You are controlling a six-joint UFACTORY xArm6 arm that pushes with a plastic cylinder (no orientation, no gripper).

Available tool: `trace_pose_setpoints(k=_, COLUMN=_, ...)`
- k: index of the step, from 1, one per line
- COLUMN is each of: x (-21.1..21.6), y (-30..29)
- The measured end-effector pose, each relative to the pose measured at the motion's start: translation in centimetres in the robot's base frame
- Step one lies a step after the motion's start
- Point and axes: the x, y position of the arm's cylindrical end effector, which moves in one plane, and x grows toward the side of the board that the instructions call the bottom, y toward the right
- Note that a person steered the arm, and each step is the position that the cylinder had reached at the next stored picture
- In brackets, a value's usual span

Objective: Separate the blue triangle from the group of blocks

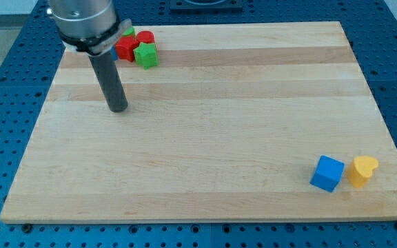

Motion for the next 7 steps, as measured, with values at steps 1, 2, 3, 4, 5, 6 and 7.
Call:
trace_pose_setpoints(k=1, x=-2.6, y=-2.0)
trace_pose_setpoints(k=2, x=-4.9, y=-4.6)
trace_pose_setpoints(k=3, x=-6.8, y=-6.6)
trace_pose_setpoints(k=4, x=-9.3, y=-7.6)
trace_pose_setpoints(k=5, x=-12.3, y=-7.5)
trace_pose_setpoints(k=6, x=-13.8, y=-5.9)
trace_pose_setpoints(k=7, x=-13.8, y=-4.9)
